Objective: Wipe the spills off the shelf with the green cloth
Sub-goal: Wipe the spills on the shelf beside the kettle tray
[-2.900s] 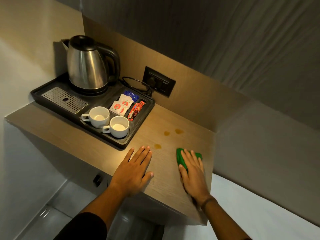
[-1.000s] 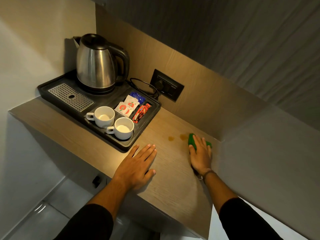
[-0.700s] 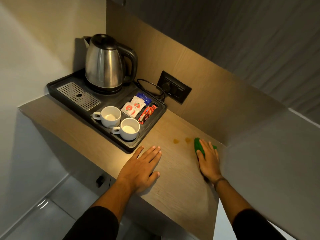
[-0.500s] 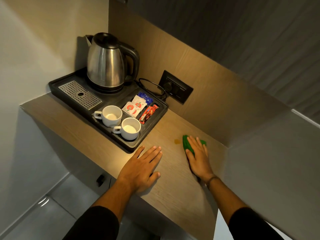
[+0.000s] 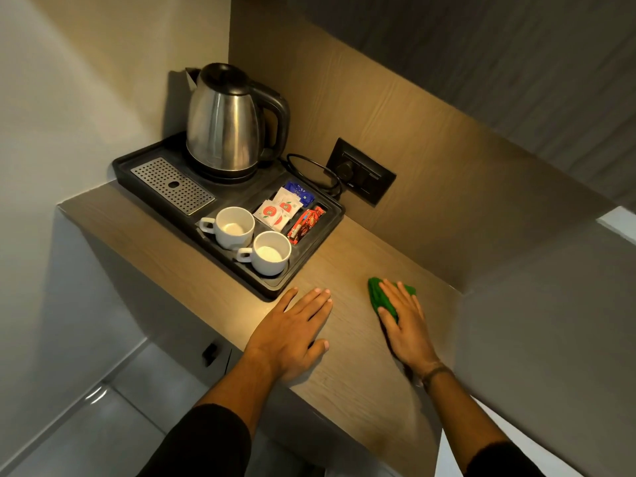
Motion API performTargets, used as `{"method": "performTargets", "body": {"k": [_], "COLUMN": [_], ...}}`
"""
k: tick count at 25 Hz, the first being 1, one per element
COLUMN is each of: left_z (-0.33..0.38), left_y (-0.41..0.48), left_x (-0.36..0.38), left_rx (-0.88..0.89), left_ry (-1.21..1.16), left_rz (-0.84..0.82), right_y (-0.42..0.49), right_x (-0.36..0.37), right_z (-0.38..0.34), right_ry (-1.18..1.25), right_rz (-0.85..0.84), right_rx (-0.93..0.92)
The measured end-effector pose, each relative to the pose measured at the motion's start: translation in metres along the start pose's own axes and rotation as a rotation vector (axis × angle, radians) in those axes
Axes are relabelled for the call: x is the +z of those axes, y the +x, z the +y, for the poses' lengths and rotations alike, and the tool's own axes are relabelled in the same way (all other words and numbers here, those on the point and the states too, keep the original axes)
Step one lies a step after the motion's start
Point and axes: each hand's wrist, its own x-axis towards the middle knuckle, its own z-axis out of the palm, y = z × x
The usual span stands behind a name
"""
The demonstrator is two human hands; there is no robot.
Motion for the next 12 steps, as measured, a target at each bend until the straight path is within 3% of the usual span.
{"method": "performTargets", "body": {"k": [4, 9, 12], "left_z": [-0.002, -0.001, -0.002], "left_y": [0.001, 0.000, 0.001], "left_x": [0.000, 0.002, 0.001], "left_rx": [-0.002, 0.004, 0.004], "left_ry": [0.002, 0.011, 0.017], "left_rz": [-0.006, 0.007, 0.006], "right_y": [0.057, -0.029, -0.030], "right_x": [0.004, 0.022, 0.005], "right_z": [-0.030, -0.038, -0.020], "right_ry": [-0.008, -0.029, -0.025], "right_rz": [0.055, -0.064, 0.002], "right_rx": [0.173, -0.072, 0.081]}}
